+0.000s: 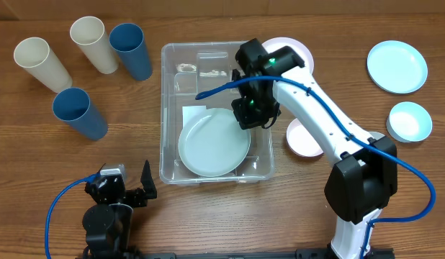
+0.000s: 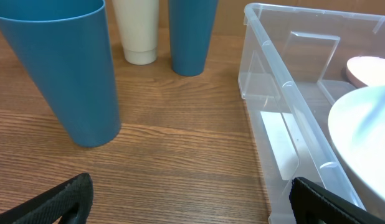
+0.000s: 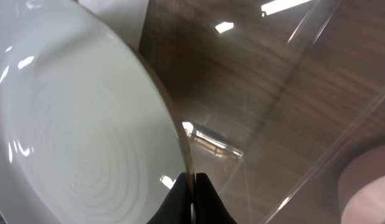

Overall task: Pack container
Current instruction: 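Carry the grey plate into the clear bin and release it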

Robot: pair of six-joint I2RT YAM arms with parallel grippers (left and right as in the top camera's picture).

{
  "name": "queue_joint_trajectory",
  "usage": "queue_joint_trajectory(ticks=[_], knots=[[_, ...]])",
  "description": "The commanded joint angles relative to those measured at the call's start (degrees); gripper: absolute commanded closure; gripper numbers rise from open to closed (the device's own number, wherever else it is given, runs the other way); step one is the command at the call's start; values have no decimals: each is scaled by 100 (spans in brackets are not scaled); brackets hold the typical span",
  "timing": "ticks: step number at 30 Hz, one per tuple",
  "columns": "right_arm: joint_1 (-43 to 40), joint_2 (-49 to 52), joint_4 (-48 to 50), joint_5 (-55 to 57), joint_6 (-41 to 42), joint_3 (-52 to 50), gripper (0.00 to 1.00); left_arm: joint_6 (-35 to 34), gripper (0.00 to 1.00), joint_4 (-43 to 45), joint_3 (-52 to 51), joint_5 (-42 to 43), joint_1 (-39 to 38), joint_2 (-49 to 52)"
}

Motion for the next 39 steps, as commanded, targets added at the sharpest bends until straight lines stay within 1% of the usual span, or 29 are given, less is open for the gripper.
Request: queue_joint_trajectory(ticks=[1,4,11,19,20,21,22,24,29,32,34,36,37,39], knots=[[0,-153,358,24,-20,-498,96,129,0,24,-24,-22,-39,-50],[-2,-153,907,90,-22,-885,96,129,0,24,-24,-22,-39,-50],[-13,-138,1528,385,-20,-1001,96,129,0,24,-24,-22,-39,-50],[-17,149,1672,426,-22,-1010,96,129,0,24,-24,-22,-39,-50],[-17,151,1676,426,-22,-1010,95,129,0,24,-24,-22,-39,-50],[-17,151,1674,426,-22,-1010,86,129,0,24,-24,-22,-39,-50],[-17,151,1665,426,-22,-1010,74,129,0,24,-24,-22,-39,-50],[-17,151,1652,426,-22,-1010,71,129,0,24,-24,-22,-39,-50],[-17,146,1596,424,-22,-975,72,129,0,22,-24,-22,-39,-50],[-17,122,1060,424,-22,-186,71,129,0,24,-24,-22,-39,-50],[-17,101,284,428,-24,1123,71,129,0,24,-24,-22,-39,-50],[-52,101,-170,431,-17,2120,65,129,0,24,-24,-22,-39,-50],[-223,101,-428,581,142,2820,62,129,0,24,-24,-22,-39,-50],[-632,101,-570,1023,507,3287,62,129,0,24,-24,-22,-39,-50]])
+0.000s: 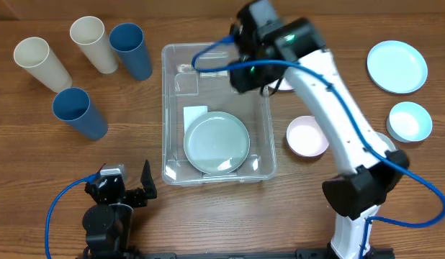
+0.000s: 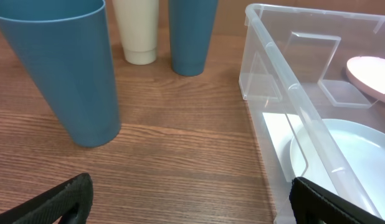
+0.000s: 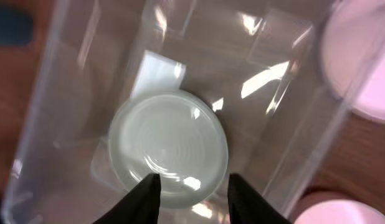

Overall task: Pack container
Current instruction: 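Carry the grey plate into the clear bin and release it, then grasp the white plate's rim with the right gripper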

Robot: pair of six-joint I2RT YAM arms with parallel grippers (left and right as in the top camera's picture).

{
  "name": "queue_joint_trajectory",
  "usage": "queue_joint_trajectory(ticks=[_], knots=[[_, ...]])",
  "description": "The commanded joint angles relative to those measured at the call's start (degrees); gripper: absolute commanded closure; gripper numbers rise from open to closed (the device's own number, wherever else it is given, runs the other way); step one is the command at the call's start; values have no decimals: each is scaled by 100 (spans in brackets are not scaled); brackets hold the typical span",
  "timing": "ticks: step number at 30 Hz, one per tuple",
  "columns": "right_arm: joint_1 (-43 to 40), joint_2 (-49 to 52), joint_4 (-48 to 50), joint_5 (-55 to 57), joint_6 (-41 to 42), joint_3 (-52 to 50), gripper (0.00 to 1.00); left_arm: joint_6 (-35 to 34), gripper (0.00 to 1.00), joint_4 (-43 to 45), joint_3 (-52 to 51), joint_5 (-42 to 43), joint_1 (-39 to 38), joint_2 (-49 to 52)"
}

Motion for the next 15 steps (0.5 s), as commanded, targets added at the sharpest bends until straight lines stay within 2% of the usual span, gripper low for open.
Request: queue_joint_trajectory(ticks=[1,3,7,15], knots=[[-879,-83,-85,501,581,627,62,129,0,26,-24,-22,-39,-50],[-1510,-33,0,452,876,575,61,129,0,26,-24,-22,-39,-50],[-2544,341,372,175,1036,540,51,129,0,26,-24,-22,-39,-50],[-2824,1845,787,157,1261,540,49,129,0,26,-24,-22,-39,-50]])
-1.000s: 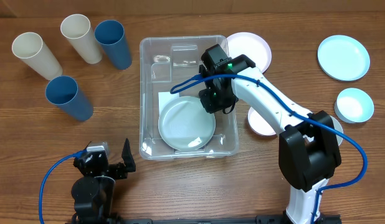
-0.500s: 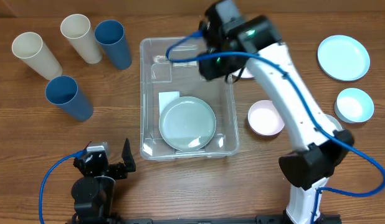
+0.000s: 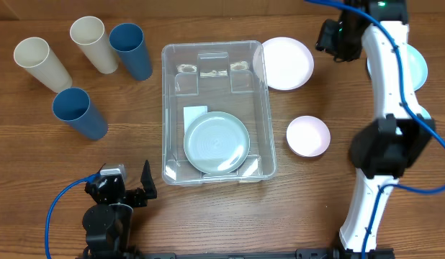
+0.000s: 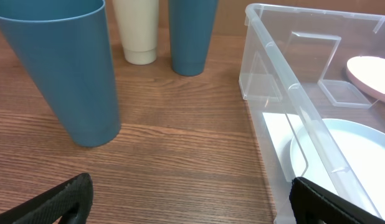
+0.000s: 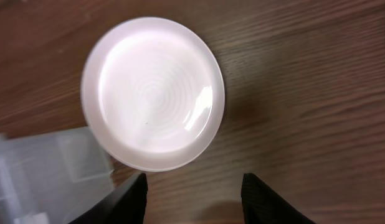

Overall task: Pack container
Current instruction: 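Grasp the white plate's rim with the right gripper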

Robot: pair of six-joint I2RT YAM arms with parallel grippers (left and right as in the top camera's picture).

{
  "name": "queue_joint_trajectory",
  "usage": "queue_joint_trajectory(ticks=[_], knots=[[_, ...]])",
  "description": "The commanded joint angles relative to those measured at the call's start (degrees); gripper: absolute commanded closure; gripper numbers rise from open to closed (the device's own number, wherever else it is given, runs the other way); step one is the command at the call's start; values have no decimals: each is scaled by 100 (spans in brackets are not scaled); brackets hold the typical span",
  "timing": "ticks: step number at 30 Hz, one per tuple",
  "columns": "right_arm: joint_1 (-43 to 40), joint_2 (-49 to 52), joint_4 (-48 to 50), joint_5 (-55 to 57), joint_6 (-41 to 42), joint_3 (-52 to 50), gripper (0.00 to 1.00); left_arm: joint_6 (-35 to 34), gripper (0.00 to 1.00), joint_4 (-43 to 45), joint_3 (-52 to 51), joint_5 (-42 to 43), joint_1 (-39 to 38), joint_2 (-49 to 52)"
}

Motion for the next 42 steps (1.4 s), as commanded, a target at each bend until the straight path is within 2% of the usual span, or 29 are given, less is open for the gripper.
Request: queue_joint_trajectory(ticks=[1,9,14,19,23,26,29,33,36,42], knots=[[-11,420,199,-39,254,17,49,129,0,24,-24,-22,-39,-50],[-26,1268,354,55,568,13,51,129,0,24,-24,-22,-39,-50],[-26,1388,492,116,654,13,53,129,0,24,-24,-22,-39,-50],[-26,1674,540,105,695,11,59,129,0,24,-24,-22,-39,-50],[-26,1753,592,87,761,13,68,129,0,24,-24,-22,-39,-50],[-26,1755,623,92,758,13,79,129,0,24,-24,-22,-39,-50],[-26,1755,643,114,776,13,96,129,0,24,-24,-22,-39,-50],[-105,1749,601,153,778,39,96,129,0,24,-24,-22,-39,-50],[-348,1725,264,153,774,490,96,129,0,22,-24,-22,-39,-50],[-826,1683,-990,151,730,2708,96,129,0,24,-24,-22,-39,-50]])
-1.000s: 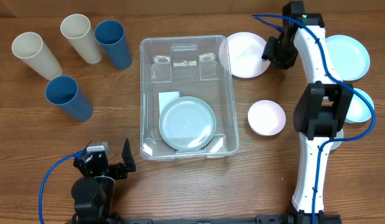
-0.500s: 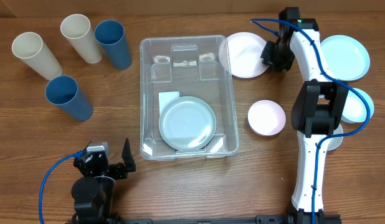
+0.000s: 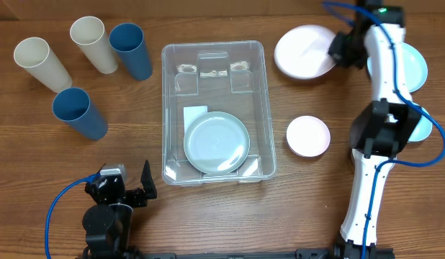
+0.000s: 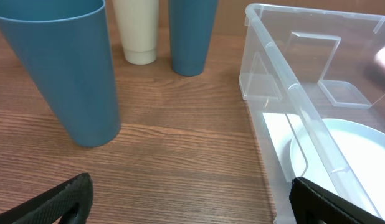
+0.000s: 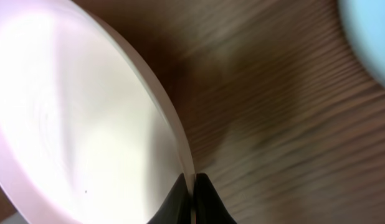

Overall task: Pack container
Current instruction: 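Grasp the white plate's rim with the right gripper, then lower the white plate onto the grey plate in the bin, release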

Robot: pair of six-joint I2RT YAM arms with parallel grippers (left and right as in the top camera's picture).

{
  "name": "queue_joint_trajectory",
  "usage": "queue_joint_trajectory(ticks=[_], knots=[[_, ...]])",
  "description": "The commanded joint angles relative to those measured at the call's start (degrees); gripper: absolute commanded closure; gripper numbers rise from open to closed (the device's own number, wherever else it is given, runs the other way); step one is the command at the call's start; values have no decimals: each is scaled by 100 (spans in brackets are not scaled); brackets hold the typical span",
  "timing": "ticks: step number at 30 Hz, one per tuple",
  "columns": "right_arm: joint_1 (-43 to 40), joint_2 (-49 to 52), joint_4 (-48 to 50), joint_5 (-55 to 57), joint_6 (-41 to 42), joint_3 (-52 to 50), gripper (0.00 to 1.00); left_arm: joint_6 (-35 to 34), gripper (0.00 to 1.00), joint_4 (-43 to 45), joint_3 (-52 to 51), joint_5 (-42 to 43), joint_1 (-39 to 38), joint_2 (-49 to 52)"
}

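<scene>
A clear plastic container [image 3: 169,108] stands mid-table with a pale green plate [image 3: 216,144] lying flat in it. My right gripper [image 3: 338,47] is shut on the right rim of a pink plate [image 3: 302,52], which sits to the right of the container's far corner; in the right wrist view the fingertips pinch the pink plate's [image 5: 86,130] edge, gripper [image 5: 194,186]. My left gripper [image 4: 186,202] is open near the front edge, left of the container [image 4: 286,106], with nothing between its fingers.
Two blue cups [image 3: 78,111] [image 3: 131,49] and two cream cups [image 3: 41,63] [image 3: 93,42] stand at the left. A pink bowl [image 3: 307,135] sits right of the container. A pale blue plate [image 3: 410,68] and pale blue bowl [image 3: 423,126] lie at the far right, partly behind the right arm.
My right gripper was open above the pink plate; now it is shut on the plate's rim, and the plate sits further right. The left arm has not moved.
My right gripper held the green plate tilted inside the container. Then the plate lay flat there and the gripper was open above it. Then the gripper hovered open over the pink plate at the right, and now it grips that plate's rim.
</scene>
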Motion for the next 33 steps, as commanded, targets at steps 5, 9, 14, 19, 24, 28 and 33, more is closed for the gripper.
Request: queue_joint_trajectory(ticks=[5,9,14,19,24,28,33], knots=[[-140,-376,-1207,-116,-208,2236,96,129,0,24,-24,-22,-39,-50],[164,-966,-1292,-1436,-555,2347,96,129,0,24,-24,-22,-39,-50],[1141,-1344,-1292,-1508,-702,2326,96,129,0,24,-24,-22,-39,-50],[2065,-1349,-1294,-800,-730,1729,96,129,0,24,-24,-22,-39,-50],[2439,-1349,-1294,-264,-774,750,96,129,0,22,-24,-22,-39,-50],[2745,-1349,-1292,66,-776,101,96,129,0,22,-24,-22,-39,-50],[2977,-1561,-1294,111,-813,11,96,129,0,24,-24,-22,-39,-50]])
